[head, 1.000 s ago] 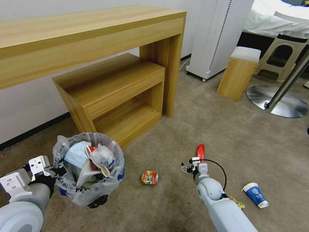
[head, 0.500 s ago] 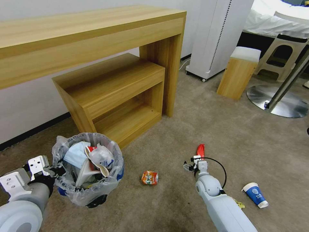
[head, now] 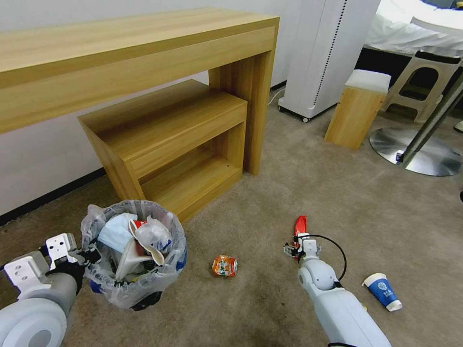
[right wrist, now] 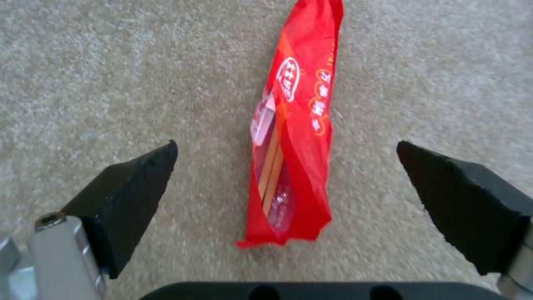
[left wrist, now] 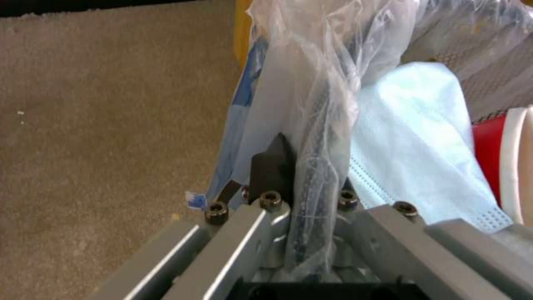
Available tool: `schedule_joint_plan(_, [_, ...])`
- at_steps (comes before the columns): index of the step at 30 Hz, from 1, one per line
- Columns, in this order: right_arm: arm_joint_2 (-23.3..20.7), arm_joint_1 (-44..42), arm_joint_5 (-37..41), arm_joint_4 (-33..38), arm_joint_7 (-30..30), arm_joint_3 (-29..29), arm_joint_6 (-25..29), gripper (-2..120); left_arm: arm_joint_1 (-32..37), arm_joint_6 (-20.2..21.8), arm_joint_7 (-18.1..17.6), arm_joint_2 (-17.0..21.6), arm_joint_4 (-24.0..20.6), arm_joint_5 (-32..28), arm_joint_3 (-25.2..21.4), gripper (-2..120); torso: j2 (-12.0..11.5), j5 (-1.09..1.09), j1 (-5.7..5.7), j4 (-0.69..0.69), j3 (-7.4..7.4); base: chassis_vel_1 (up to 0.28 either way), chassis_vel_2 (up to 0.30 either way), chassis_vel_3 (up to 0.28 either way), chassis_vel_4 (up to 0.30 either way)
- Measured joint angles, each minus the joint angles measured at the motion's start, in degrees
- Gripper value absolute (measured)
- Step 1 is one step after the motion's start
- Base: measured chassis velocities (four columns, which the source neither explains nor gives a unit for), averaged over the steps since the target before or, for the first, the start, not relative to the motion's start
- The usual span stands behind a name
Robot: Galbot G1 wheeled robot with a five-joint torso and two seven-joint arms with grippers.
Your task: Pick up the trash bin and place the garbage on the floor into it.
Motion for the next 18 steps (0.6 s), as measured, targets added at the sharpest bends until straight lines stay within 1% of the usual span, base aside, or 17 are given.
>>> schedule_joint_plan(1, [0.00,0.00,0.00,0.00,0.00,0.00,0.00,100,0.00,0.00,0.00,0.00,0.00,0.00,0.00,0,0.00,0.00,0.00,0.00,0.00,0.000,0.000,0.000,0.000])
schedule_joint_plan(3, [0.14,0.85,0.90,-1.91,-2.49,0.18,1.28,100,0.04,-0.10,0.10,-0.03,0.18,0.13,0.05,0,0.00,0.00,0.00,0.00,0.00,0.000,0.000,0.000,0.000])
schedule_joint_plan(7, [0.92,1.77,0.61,-3.87,-4.25,0.10,1.74,100,0.05,-0.12,0.14,0.02,0.23,0.15,0.03,0,0.00,0.00,0.00,0.00,0.00,0.000,0.000,0.000,0.000])
schedule_joint_plan(12, [2.06,2.53,0.22,-5.57,-2.78,-0.08,-0.09,100,0.00,-0.13,0.17,0.19,0.22,0.01,-0.32,0,0.00,0.00,0.00,0.01,0.00,0.000,0.000,0.000,0.000])
schedule_joint_plan(14, [2.65,2.84,-0.66,-6.80,-1.69,-0.06,-1.58,100,-0.01,-0.13,0.25,0.31,0.27,-0.20,-0.63,0,0.00,0.00,0.00,0.01,0.00,0.000,0.000,0.000,0.000])
schedule_joint_plan(18, [2.72,2.97,-1.65,-7.72,-1.17,0.05,-3.20,100,-0.34,-0.15,0.33,0.36,0.71,-0.29,-0.71,0,0.00,0.00,0.00,0.01,0.00,0.000,0.000,0.000,0.000])
